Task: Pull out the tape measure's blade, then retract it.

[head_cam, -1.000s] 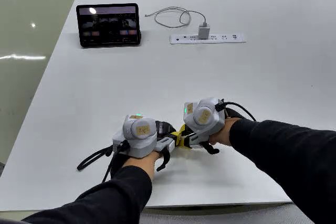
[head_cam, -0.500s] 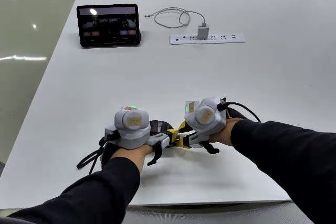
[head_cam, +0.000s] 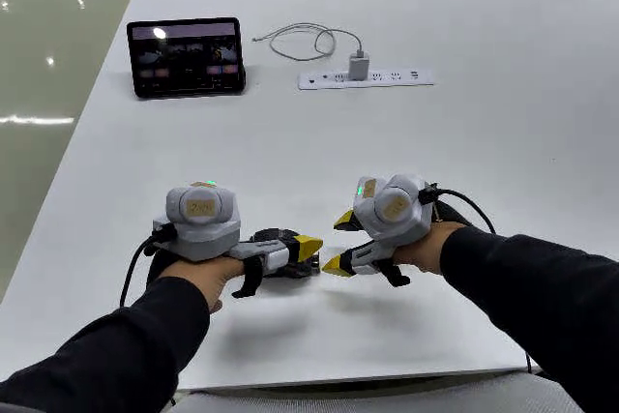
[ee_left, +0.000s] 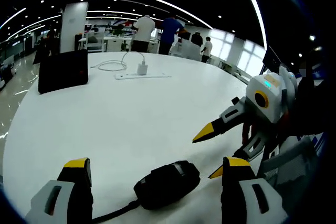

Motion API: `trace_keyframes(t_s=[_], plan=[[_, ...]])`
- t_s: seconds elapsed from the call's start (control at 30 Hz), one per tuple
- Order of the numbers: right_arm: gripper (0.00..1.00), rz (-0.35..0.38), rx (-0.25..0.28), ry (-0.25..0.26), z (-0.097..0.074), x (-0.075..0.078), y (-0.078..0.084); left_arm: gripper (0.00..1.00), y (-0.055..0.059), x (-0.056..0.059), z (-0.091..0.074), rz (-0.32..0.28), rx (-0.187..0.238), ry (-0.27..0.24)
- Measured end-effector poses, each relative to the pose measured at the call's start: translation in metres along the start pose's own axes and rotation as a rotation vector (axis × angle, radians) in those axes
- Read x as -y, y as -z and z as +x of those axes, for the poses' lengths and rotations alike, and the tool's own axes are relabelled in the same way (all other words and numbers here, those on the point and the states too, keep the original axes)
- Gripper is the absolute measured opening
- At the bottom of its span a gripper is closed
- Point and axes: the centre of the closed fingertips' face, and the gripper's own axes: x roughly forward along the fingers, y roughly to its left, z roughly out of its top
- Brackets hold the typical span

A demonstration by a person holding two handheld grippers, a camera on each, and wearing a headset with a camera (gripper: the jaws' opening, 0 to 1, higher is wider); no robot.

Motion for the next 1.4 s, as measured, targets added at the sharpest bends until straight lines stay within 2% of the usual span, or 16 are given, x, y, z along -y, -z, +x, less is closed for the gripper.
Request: trace_keyframes(t_s=[0.07,0.1,0.13,0.2,0.27,0.33,0.43,0.57,0.63,0.87,1.03,1.1,1.23,1.4], plan=[[0.45,0.01,0.007,0.014,-0.004,0.002,0.001,1.0,-0.001,0.004,-0.003,-0.002,0.008,0.045],[0.47,0.019,0.016,0.019,-0.008,0.002,0.001,1.0,0.003,0.0,-0.005,0.012,-0.014,0.041],[0.48,0.026,0.023,0.024,-0.011,0.003,0.001,1.0,0.005,-0.001,-0.006,0.024,-0.018,0.052],[0.52,0.038,0.032,0.035,-0.017,0.005,0.002,1.0,0.001,-0.001,-0.01,0.049,0.02,0.085],[0.55,0.051,0.048,0.05,-0.026,0.007,0.004,1.0,0.009,-0.004,-0.018,0.084,-0.004,0.1],[0.57,0.059,0.046,0.063,-0.032,0.008,0.012,1.0,0.012,-0.009,-0.025,0.104,0.003,0.108],[0.62,0.056,0.032,0.067,-0.036,0.006,0.025,1.0,0.015,-0.012,-0.035,0.1,0.004,0.124],[0.65,0.091,0.04,0.071,-0.05,0.005,0.036,1.0,0.026,-0.022,-0.043,0.139,-0.038,0.105],[0.7,0.125,0.048,0.062,-0.056,0.003,0.04,1.0,0.027,-0.024,-0.047,0.146,-0.031,0.105],[0.77,0.149,0.079,0.106,-0.082,0.008,0.052,1.0,0.034,-0.027,-0.056,0.154,-0.042,0.122],[0.8,0.177,0.097,0.144,-0.102,0.011,0.069,1.0,0.039,-0.03,-0.061,0.148,-0.038,0.127],[0.83,0.183,0.101,0.151,-0.107,0.012,0.075,1.0,0.039,-0.032,-0.064,0.192,-0.035,0.112],[0.86,0.208,0.103,0.169,-0.12,0.014,0.09,1.0,0.033,-0.031,-0.072,0.158,-0.009,0.123],[0.9,0.233,0.117,0.205,-0.135,0.019,0.102,1.0,0.04,-0.036,-0.076,0.152,-0.017,0.118]])
